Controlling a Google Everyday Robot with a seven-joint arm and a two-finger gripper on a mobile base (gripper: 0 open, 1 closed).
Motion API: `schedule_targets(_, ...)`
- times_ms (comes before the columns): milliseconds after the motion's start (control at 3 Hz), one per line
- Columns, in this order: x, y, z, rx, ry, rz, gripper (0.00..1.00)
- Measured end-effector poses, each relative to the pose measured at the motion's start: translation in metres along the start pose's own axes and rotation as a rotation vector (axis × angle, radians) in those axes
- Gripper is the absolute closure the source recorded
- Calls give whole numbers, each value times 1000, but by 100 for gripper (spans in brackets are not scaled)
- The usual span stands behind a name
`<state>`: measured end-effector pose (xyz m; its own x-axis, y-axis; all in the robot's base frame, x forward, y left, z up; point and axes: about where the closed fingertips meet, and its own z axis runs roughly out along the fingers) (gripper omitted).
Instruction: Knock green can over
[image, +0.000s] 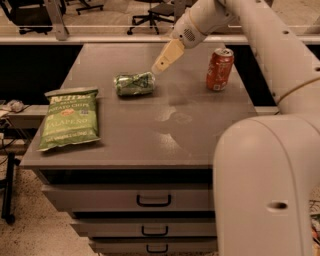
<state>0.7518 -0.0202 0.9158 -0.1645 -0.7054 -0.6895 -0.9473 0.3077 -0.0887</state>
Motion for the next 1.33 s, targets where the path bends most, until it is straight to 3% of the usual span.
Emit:
schedule_targets(667, 42, -12, -103, 266, -196, 79, 0)
schedule_targets(1333, 86, 8, -218, 577, -341, 63, 0)
